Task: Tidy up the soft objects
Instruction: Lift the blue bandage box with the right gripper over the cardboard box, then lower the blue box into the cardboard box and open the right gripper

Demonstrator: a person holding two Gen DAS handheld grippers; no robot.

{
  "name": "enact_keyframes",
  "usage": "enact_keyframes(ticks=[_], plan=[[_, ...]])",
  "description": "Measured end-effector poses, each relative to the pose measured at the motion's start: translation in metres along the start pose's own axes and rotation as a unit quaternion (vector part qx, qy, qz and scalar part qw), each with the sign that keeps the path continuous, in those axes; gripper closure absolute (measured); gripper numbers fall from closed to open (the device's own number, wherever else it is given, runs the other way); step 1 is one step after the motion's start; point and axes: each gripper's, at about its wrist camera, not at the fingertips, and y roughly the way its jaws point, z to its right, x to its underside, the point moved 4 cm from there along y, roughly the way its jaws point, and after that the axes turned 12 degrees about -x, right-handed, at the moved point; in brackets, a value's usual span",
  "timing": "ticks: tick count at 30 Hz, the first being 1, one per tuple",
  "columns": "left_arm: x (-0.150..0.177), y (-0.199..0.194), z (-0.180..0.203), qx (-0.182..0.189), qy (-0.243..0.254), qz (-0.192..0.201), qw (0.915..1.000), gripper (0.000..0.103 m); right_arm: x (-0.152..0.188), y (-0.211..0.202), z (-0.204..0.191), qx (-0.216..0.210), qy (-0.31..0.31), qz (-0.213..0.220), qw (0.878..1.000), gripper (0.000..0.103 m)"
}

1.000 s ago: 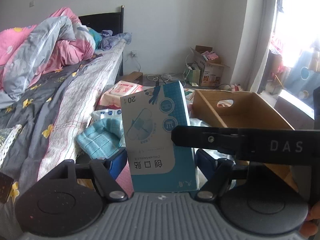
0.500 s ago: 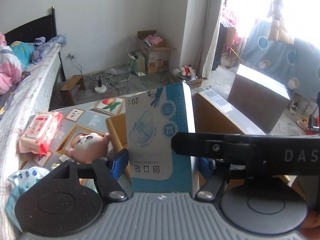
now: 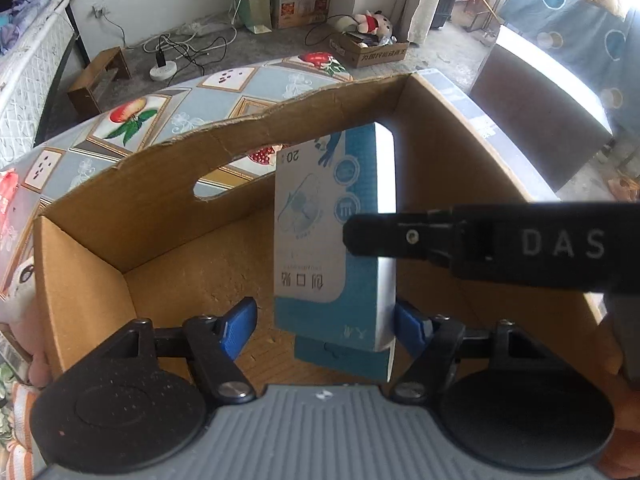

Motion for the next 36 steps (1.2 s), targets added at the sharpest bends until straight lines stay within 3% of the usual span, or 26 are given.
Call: enact_keyframes(ticks=[9,19,23,30,36], plan=[[0.002,0.021,0.004,-0.001,0.001,-0.023,0.9997,0.026,-0.014,0.020,0.006,0.103,-0.103,-0.017,0.989,0.074],[0.010,0.018,-0.008,0.007,-0.009,-0.039,0.9992,0.025,-0.019,0.024,-0.001,0.136,-0.161,-0.012,0.977,0.072],[0.010,0.018,-0.019,0.000,-0.014,-0.037,0.9992,0.026,-0.019,0.026,-0.010,0.158,-0.206,-0.009,0.966,0.068],[0.011,0.017,-0.034,0.006,-0.018,-0.039,0.9991,0.037,-0.024,0.025,-0.022,0.215,-0.289,0.011,0.933,0.066],[0.014,0.013,-0.041,0.005,-0.022,-0.037,0.9990,0.039,-0.023,0.028,-0.029,0.204,-0.339,-0.017,0.918,0.067]])
